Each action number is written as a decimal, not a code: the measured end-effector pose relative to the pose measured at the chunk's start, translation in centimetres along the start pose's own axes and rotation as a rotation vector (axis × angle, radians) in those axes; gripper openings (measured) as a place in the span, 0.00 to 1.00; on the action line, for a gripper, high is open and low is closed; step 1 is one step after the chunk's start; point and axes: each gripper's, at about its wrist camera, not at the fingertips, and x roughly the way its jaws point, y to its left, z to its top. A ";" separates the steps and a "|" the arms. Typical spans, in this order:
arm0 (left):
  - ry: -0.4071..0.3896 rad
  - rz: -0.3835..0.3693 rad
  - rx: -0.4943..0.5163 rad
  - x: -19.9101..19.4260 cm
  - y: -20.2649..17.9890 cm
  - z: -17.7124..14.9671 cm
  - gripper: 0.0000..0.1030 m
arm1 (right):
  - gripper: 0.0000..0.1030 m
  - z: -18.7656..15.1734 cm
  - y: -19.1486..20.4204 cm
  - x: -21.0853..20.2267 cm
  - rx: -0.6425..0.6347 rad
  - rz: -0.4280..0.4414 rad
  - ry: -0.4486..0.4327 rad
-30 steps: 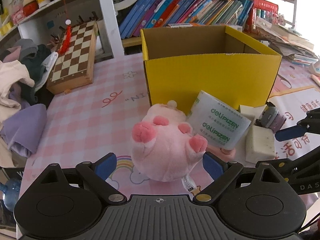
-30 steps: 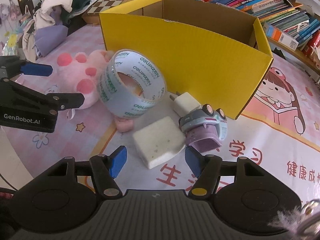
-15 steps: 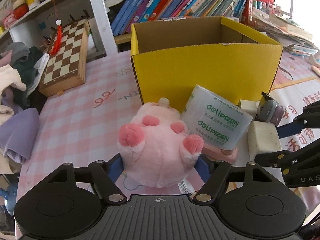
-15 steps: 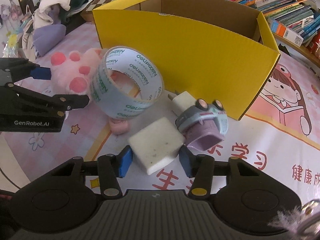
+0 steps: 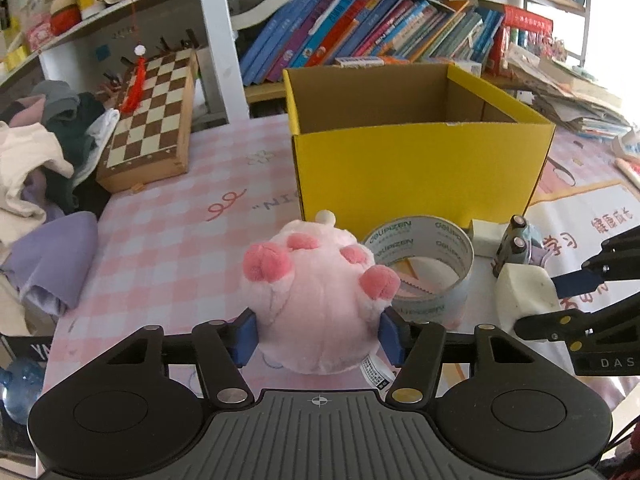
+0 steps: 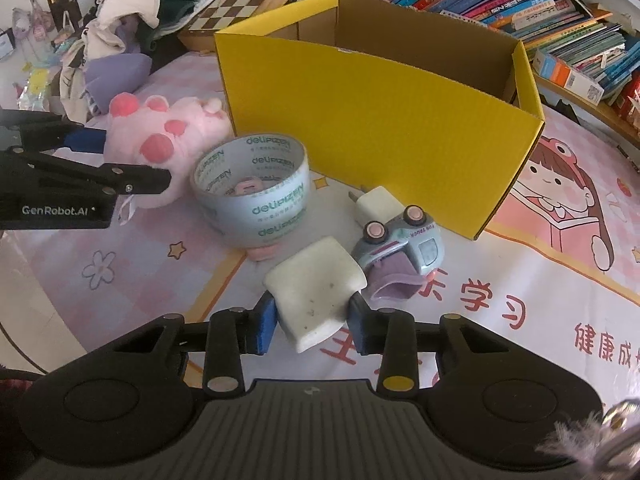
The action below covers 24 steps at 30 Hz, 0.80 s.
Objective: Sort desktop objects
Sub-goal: 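Close the left tool on the pink plush pig while the right tool grasps the white sponge block, then lift the plush pig with the left tool while the right tool carries the sponge over the yellow box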
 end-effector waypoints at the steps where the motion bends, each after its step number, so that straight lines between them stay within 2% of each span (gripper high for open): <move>1: -0.001 -0.001 -0.002 -0.2 0.1 -0.1 0.57 | 0.33 -0.1 0.1 -0.2 0.004 -0.002 -0.003; 24: -0.112 -0.036 0.017 -5.7 0.6 -2.1 0.57 | 0.32 -2.5 3.3 -3.9 0.047 -0.065 -0.062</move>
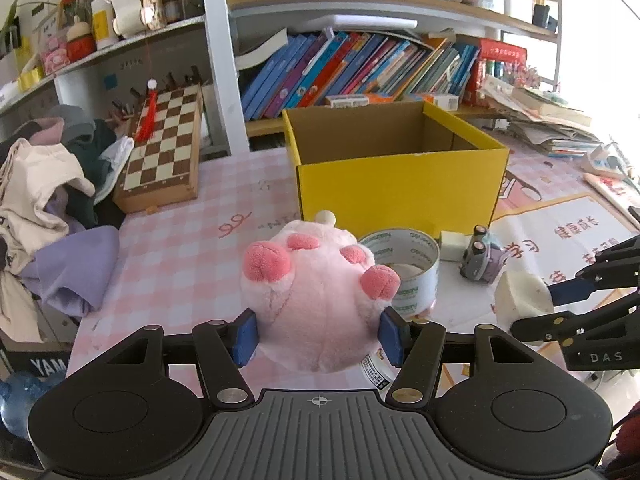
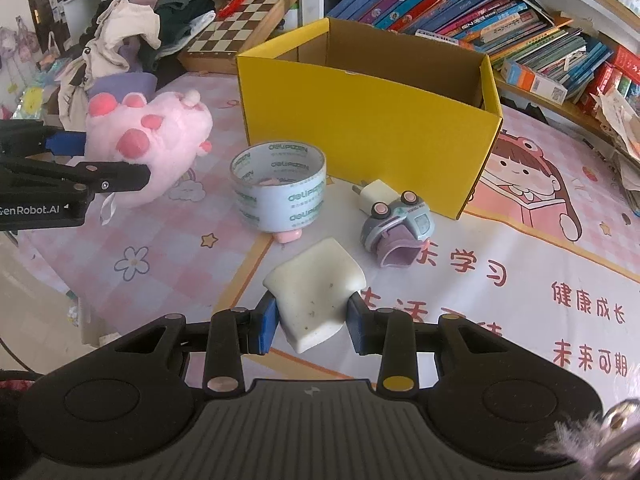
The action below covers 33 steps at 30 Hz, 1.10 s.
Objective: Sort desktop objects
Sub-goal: 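Lift the plush pig with the left tool while the right tool carries the sponge over the yellow box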
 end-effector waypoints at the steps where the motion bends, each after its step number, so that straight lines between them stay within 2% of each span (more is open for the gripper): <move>1: -0.004 -0.003 0.003 -0.1 0.0 0.0 0.57 | 0.32 -0.1 0.1 -0.1 0.001 -0.002 -0.003; 6: -0.026 -0.028 0.020 -0.9 -0.3 0.0 0.58 | 0.32 -0.2 0.4 -0.8 0.017 -0.015 -0.021; 16: -0.043 -0.137 0.062 -1.5 -1.6 0.5 0.58 | 0.32 -0.2 0.6 -2.0 0.039 -0.041 -0.038; 25: -0.066 -0.171 0.089 -1.3 -2.5 1.3 0.58 | 0.32 0.4 -0.1 -2.9 0.070 -0.061 -0.058; 33: -0.101 -0.183 0.098 -0.8 -2.8 3.1 0.58 | 0.33 2.5 -1.2 -3.7 0.089 -0.056 -0.100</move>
